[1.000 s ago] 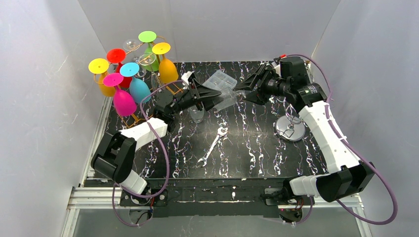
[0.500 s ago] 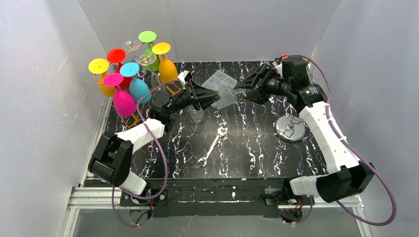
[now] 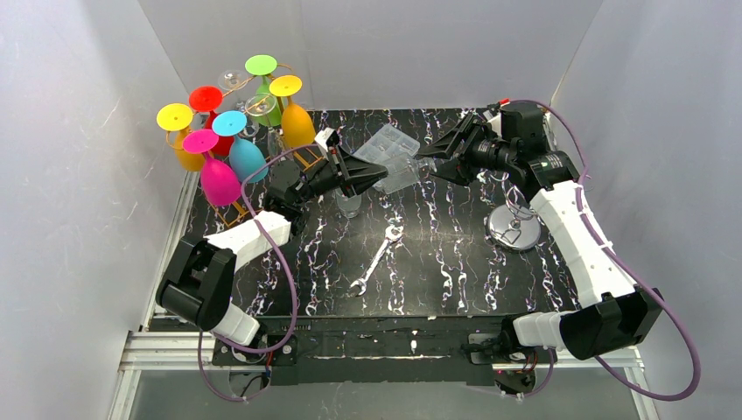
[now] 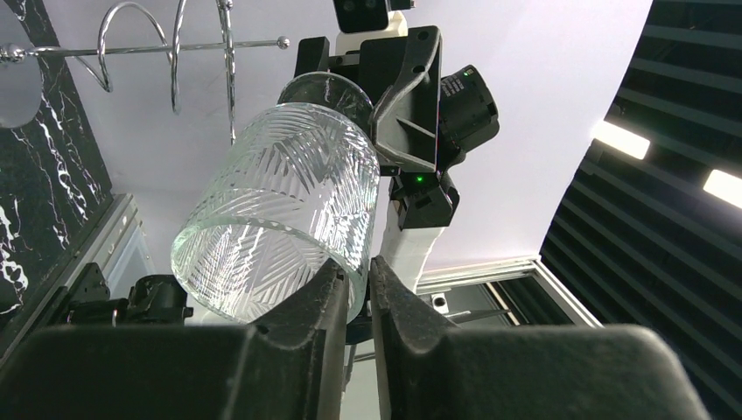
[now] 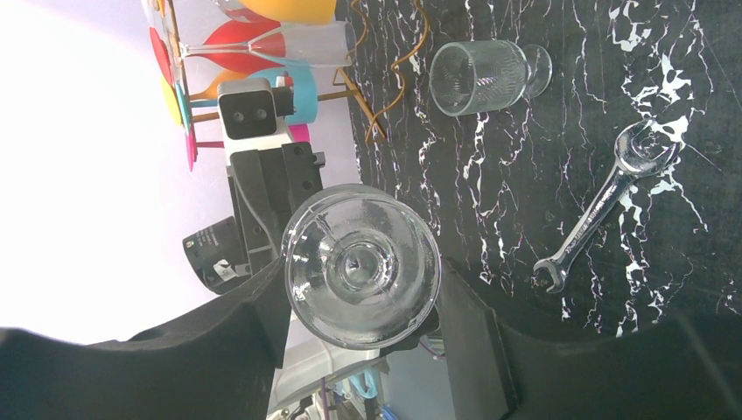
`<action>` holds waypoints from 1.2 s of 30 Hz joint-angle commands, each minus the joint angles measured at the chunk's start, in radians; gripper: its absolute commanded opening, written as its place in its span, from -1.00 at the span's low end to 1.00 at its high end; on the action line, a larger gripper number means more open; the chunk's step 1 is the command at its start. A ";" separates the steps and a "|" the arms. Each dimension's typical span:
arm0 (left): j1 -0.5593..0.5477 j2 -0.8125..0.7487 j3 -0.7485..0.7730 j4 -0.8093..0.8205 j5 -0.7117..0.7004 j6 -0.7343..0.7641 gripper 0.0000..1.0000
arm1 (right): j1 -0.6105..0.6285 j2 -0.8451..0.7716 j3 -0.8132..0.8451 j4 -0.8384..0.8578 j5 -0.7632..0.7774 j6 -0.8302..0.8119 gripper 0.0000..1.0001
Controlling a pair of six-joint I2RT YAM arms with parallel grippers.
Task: Take the wine glass off the wine glass rack
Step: Place the wine glass at the center of the board.
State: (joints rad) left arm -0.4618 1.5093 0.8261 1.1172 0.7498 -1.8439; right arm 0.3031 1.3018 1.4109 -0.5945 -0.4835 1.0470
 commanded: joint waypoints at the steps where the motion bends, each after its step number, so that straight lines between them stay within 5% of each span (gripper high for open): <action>1: 0.017 -0.069 0.012 0.066 0.005 -0.003 -0.77 | -0.019 -0.027 0.000 0.025 0.034 -0.036 0.09; 7: 0.017 -0.072 0.021 0.038 0.014 0.014 -1.00 | -0.019 -0.025 -0.008 0.027 0.032 -0.047 0.14; 22: 0.016 -0.100 0.086 -0.139 -0.001 0.113 -1.00 | -0.018 -0.022 -0.033 0.064 0.029 -0.062 0.77; 31: 0.015 -0.199 0.115 -0.518 0.020 0.362 -1.00 | 0.050 0.083 0.243 -0.252 0.273 -0.299 0.88; 36: 0.016 -0.288 0.182 -0.900 -0.015 0.607 -1.00 | 0.177 0.193 0.405 -0.362 0.450 -0.390 0.92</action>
State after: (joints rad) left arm -0.4507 1.3369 0.9112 0.5049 0.7471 -1.4696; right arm 0.3988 1.4296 1.7020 -0.8333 -0.2108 0.7765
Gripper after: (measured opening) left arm 0.082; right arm 0.954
